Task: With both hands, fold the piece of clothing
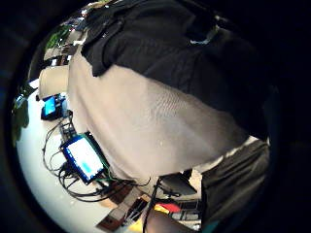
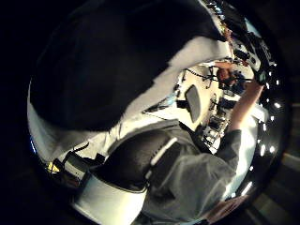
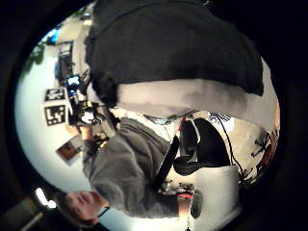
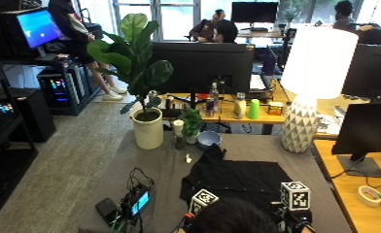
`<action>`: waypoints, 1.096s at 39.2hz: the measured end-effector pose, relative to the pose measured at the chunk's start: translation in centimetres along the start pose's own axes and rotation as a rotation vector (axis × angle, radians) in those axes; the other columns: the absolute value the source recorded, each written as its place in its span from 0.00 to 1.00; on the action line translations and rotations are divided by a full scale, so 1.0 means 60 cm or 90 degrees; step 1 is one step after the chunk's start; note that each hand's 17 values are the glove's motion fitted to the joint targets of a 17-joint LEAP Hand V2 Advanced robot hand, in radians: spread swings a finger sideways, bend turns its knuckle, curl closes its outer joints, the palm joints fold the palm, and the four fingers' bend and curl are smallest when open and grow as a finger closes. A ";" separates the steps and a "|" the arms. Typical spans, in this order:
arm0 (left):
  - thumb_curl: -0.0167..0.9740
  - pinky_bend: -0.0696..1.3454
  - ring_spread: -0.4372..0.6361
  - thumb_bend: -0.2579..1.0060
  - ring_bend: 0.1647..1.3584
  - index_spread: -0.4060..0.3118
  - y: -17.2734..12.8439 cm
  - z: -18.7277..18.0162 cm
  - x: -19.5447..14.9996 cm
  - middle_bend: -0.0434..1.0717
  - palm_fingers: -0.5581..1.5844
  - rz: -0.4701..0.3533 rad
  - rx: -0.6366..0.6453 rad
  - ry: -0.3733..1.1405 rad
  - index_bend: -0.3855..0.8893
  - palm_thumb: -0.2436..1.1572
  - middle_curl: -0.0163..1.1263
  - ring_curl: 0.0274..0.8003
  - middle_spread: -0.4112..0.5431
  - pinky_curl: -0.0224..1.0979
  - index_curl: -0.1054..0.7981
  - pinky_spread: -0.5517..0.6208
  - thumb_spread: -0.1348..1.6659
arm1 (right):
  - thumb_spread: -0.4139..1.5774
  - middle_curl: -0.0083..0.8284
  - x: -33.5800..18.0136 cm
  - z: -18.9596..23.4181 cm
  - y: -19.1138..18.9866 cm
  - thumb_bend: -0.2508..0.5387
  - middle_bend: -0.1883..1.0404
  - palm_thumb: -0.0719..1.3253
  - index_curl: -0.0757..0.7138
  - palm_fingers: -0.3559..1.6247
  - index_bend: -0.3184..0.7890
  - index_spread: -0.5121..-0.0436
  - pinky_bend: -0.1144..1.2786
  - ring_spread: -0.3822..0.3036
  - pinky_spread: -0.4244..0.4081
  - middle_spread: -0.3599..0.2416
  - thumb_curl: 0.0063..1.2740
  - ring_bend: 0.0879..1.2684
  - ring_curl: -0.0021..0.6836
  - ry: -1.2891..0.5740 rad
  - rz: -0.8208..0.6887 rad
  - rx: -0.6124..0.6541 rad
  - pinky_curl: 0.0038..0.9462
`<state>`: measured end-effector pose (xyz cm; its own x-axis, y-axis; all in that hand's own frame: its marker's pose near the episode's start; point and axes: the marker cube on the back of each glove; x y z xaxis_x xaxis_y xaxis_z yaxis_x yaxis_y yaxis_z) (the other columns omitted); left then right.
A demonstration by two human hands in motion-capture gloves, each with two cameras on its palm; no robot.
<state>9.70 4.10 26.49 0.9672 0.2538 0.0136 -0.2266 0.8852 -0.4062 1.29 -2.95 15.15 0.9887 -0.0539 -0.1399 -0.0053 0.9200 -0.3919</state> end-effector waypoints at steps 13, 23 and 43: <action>0.28 0.47 0.32 0.32 0.36 0.37 -0.017 -0.051 -0.028 0.24 0.70 -0.071 0.207 -0.059 0.53 0.43 0.25 0.31 0.36 0.31 0.44 0.35 0.67 | 0.72 0.41 0.032 0.044 -0.074 0.62 0.34 0.72 0.40 0.58 0.45 0.37 0.46 0.49 0.63 0.49 0.27 0.37 0.48 0.026 0.060 0.216 0.34; 0.30 0.47 0.11 0.41 0.44 0.24 0.061 -0.097 -0.047 0.45 0.84 -0.027 0.156 -0.012 0.41 0.57 0.38 0.44 0.15 0.37 0.44 0.18 0.79 | 0.72 0.51 -0.009 0.024 0.010 0.64 0.44 0.82 0.48 0.83 0.43 0.56 0.52 0.30 0.27 0.39 0.30 0.47 0.61 -0.013 -0.021 0.204 0.41; 0.40 0.45 0.07 0.42 0.51 0.18 -0.079 -0.367 -0.127 0.54 0.85 -0.140 0.060 -0.089 0.44 0.61 0.48 0.55 0.08 0.41 0.54 0.14 0.85 | 0.71 0.56 0.016 -0.272 -0.097 0.52 0.46 0.84 0.55 0.84 0.43 0.61 0.57 0.25 0.19 0.33 0.30 0.53 0.67 0.110 0.120 0.121 0.47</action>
<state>5.94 -10.58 8.20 0.9706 0.0975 0.2203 -0.0294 0.9555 -0.2934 -0.15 -14.67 2.45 0.9325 0.0746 -0.3533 -0.1422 0.9753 -0.1692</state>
